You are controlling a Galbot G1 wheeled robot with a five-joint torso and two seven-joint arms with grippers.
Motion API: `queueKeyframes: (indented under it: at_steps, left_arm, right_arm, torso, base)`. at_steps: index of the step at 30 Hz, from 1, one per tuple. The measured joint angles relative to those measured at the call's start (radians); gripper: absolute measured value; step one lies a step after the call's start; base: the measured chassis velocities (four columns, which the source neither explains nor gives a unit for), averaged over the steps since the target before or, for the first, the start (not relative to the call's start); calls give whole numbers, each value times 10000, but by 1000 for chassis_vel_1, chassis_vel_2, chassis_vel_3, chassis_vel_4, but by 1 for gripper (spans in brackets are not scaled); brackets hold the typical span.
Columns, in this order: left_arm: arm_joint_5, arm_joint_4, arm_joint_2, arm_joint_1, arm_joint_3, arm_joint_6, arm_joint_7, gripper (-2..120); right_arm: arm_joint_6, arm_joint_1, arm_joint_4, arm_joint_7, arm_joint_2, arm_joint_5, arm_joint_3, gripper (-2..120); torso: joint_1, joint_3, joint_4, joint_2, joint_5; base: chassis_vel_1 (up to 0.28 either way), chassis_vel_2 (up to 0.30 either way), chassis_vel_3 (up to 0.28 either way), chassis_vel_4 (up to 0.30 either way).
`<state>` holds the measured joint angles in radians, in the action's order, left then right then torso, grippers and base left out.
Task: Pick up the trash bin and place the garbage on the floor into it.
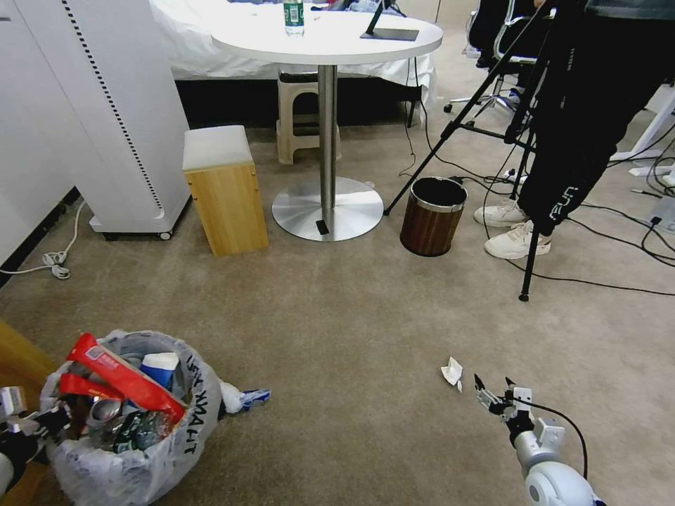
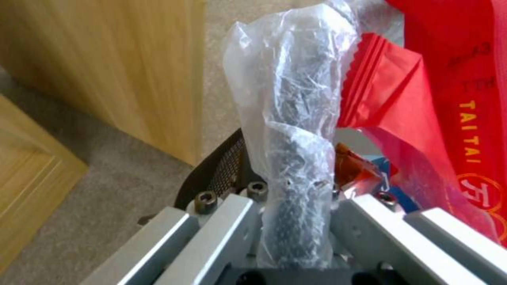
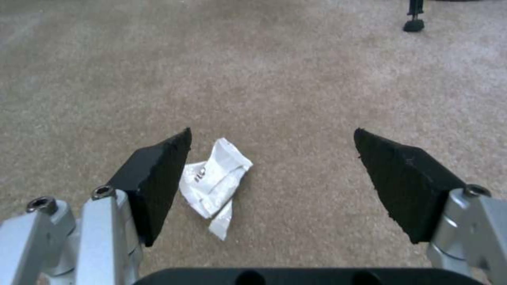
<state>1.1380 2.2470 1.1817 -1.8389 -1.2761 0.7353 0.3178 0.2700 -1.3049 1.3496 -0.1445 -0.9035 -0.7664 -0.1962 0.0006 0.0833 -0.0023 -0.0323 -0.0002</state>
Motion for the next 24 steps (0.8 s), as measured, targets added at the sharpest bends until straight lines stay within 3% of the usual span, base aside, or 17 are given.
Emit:
queueKeyframes:
  at_steps: [24]
  left_arm:
    - [28, -70, 266, -23, -118, 0, -16, 1]
  right_arm:
    - [-40, 315, -130, 14, 4, -221, 290, 82]
  torso:
    - [0, 0, 0, 0, 2]
  base:
    - [0, 0, 0, 0]
